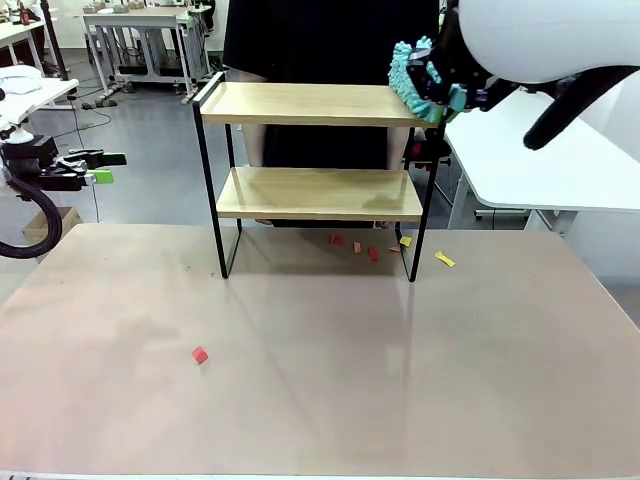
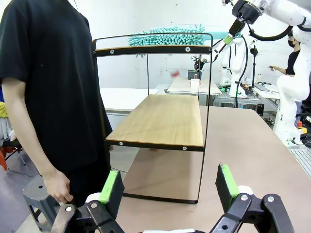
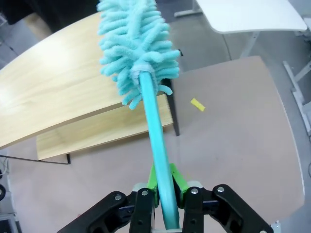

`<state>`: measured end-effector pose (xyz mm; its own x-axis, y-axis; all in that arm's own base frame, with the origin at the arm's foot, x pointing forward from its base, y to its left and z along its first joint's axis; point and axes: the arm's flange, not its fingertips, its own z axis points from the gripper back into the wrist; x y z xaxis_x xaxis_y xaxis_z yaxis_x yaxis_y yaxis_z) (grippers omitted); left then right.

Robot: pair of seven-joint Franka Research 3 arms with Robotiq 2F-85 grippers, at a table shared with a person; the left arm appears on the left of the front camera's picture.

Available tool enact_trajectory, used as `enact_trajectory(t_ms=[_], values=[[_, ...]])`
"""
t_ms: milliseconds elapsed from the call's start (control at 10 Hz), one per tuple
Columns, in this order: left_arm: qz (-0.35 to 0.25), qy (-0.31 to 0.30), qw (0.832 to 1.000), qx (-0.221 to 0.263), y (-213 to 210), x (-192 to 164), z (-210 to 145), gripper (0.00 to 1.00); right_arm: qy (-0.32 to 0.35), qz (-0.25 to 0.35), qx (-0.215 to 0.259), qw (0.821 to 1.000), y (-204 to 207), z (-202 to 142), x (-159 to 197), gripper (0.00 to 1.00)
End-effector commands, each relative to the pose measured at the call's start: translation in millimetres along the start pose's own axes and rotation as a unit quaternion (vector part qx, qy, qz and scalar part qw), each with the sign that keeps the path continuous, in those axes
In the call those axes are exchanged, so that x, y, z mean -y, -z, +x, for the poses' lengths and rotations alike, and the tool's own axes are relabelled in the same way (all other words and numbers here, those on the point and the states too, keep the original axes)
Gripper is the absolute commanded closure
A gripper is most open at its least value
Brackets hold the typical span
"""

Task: Clean the shelf.
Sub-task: Clean the specific section of the Shelf indicated by the human with the Duster.

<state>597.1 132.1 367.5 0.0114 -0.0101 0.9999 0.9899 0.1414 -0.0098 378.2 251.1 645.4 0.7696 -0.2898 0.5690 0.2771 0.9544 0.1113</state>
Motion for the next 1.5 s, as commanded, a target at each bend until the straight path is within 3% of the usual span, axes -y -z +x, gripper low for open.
enact_trajectory(t_ms=[0,100,200,300,600,700,1000,1400], values=[[-0.001,0.005,1.000,-0.001,0.5,2.0,2.0,0.00,-0.018,-0.027,0.018,0.999,3.9,2.2,20.5,0.88],[-0.001,0.005,1.000,-0.001,0.5,2.0,2.0,0.00,-0.036,-0.043,0.029,0.998,6.0,0.6,23.0,0.88],[-0.001,0.005,1.000,-0.001,0.5,2.0,2.0,0.00,-0.039,0.011,0.044,0.998,2.9,-6.1,15.7,0.88],[-0.001,0.005,1.000,-0.001,0.5,2.0,2.0,0.00,-0.013,-0.019,0.009,1.000,4.1,1.5,11.6,0.88],[-0.001,0.005,1.000,-0.001,0.5,2.0,2.0,0.00,-0.023,-0.014,0.015,1.000,4.1,-2.0,9.1,0.88],[-0.001,0.005,1.000,-0.001,0.5,2.0,2.0,0.00,-0.060,0.059,0.065,0.994,-28.3,6.5,34.6,0.88],[-0.001,0.005,1.000,-0.001,0.5,2.0,2.0,0.00,-0.071,0.079,0.070,0.992,-37.7,13.1,43.5,0.88],[-0.001,0.005,1.000,-0.001,0.5,2.0,2.0,0.00,-0.135,0.164,0.041,0.976,-47.5,16.5,45.7,0.88]])
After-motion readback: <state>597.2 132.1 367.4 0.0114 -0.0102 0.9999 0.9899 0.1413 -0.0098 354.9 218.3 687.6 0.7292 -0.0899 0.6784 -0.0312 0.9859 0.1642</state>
